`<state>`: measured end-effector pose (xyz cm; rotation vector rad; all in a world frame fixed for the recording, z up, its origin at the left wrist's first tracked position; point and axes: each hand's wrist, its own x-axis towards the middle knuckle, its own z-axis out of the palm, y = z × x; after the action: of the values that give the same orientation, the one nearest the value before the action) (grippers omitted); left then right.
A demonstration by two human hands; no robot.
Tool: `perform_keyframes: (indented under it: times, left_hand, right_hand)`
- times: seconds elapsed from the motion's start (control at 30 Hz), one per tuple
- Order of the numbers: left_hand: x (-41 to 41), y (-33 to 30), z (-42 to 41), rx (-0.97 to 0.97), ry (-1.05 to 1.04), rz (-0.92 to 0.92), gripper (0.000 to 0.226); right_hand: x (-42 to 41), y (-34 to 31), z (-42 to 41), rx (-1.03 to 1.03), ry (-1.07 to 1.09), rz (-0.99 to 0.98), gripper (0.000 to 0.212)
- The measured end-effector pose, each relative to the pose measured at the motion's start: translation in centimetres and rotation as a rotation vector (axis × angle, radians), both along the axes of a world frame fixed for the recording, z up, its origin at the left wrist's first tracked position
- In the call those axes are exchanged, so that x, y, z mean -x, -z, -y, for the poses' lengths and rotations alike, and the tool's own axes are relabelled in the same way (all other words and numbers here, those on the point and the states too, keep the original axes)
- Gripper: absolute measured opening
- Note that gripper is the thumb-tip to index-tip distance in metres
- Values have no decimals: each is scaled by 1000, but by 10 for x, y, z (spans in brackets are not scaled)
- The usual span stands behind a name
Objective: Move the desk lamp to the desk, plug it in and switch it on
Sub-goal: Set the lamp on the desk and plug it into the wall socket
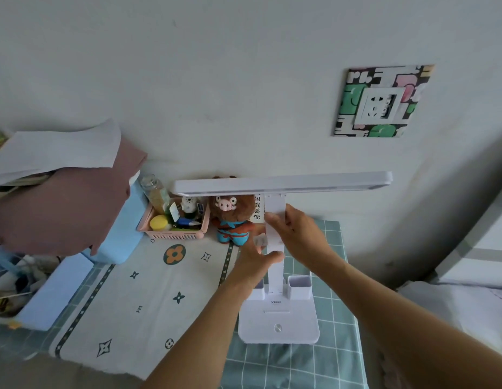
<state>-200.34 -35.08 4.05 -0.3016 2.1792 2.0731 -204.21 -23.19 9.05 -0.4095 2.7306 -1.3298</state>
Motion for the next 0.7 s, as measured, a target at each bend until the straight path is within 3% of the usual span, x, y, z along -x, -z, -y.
perform_keyframes:
  times: [0.2,0.33,0.43,0.53,0.7]
  left_hand:
    - [11,7,-26,-37,-311,-117,44]
    - [16,9,-36,-29,-439,-114,34]
    - [20,8,-39,-50,-436,-69,30]
    - [20,5,-37,-52,-423,-21,23]
    - [16,0,-36,-19,-364,61,26]
  right_hand:
    - [17,5,-4,157,-68,55,37]
    - [35,13,-20,226,-211,132,12]
    - [48,31,-36,201,-281,250,46]
    - [58,43,-37,107,-289,298,61]
    - [71,50,-23,-161,-569,338,54]
